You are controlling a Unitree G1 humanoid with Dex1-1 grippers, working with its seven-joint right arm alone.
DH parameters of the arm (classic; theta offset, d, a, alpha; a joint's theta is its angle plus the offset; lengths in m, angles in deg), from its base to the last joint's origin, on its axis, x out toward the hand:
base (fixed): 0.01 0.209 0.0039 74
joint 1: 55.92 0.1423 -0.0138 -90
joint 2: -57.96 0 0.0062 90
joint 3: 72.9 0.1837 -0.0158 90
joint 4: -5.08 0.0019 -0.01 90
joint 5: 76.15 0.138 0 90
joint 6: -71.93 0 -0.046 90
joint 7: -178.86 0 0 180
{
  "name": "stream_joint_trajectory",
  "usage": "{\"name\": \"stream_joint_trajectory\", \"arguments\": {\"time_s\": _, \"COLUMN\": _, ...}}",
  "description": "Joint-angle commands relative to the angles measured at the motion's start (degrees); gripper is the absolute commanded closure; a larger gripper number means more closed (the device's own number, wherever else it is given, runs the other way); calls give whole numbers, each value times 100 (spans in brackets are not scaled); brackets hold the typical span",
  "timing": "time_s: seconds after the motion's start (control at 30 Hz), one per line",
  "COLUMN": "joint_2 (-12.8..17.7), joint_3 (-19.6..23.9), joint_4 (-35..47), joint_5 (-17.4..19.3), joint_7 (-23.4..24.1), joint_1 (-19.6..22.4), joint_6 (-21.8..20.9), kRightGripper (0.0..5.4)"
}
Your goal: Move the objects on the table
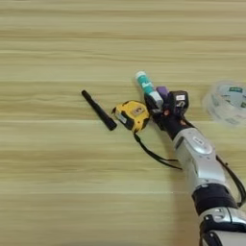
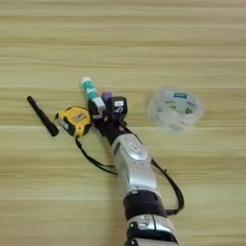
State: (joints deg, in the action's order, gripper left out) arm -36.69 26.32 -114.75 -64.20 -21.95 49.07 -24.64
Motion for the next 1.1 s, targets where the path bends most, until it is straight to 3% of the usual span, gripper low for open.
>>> {"name": "stream_joint_trajectory", "arguments": {"time_s": 0.03, "joint_2": 276, "joint_3": 135, "joint_4": 415, "joint_5": 15, "joint_7": 35, "joint_1": 235, "joint_6": 37, "kRightGripper": 370}}
{"name": "stream_joint_trajectory", "arguments": {"time_s": 0.4, "joint_2": 480, "joint_3": 139, "joint_4": 630, "joint_5": -89, "joint_7": -25, "joint_1": -105, "joint_6": 70, "kRightGripper": 370}}
{"name": "stream_joint_trajectory", "arguments": {"time_s": 1.1, "joint_2": 180, "joint_3": -239, "joint_4": 833, "joint_5": -196, "joint_7": -107, "joint_1": -472, "joint_6": 229, "kRightGripper": 370}}
